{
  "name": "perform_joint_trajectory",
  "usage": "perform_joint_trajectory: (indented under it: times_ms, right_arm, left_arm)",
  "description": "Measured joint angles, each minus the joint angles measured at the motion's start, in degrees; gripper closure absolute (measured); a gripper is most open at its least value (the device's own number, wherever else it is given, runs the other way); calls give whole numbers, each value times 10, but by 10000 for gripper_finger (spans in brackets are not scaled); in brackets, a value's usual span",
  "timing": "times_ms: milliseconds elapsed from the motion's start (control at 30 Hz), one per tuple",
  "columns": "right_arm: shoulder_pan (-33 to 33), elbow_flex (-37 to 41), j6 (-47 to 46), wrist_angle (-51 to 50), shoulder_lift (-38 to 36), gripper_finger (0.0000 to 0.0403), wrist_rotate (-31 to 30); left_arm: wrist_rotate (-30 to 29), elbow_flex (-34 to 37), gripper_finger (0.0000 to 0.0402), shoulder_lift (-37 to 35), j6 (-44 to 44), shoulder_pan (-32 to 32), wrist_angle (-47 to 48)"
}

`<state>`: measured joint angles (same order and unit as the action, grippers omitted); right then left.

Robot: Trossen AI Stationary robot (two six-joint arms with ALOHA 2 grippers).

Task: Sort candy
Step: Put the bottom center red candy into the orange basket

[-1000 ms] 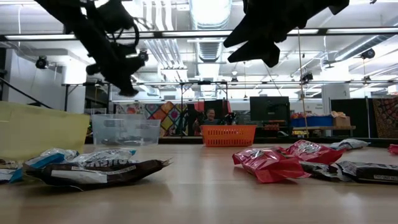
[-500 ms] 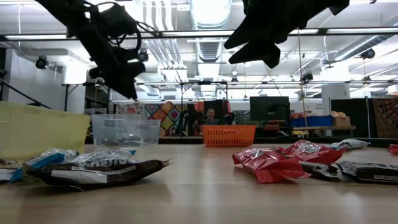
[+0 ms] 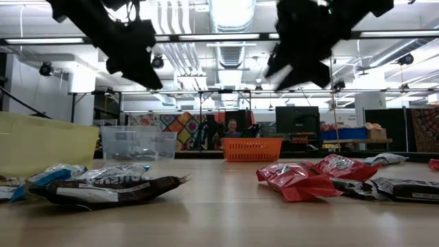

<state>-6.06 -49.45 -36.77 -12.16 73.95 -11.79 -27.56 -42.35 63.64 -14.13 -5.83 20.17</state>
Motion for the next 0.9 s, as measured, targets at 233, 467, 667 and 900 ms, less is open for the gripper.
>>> perform_joint_trajectory:
  times_ms: [233, 467, 667, 900]
  right_arm:
    - [16, 0, -187, -290, 0, 200, -18]
    - [15, 0, -269, -464, 0, 200, 20]
    - [5, 0, -233, -426, 0, 200, 55]
    - [-40, 0, -242, -264, 3, 200, 104]
  left_arm:
    - [-2, 1, 267, 0, -4, 105, -35]
    - [-4, 1, 267, 0, -3, 165, -54]
    - [-4, 7, 267, 0, -3, 185, -57]
    - [-4, 23, 267, 0, -4, 205, -78]
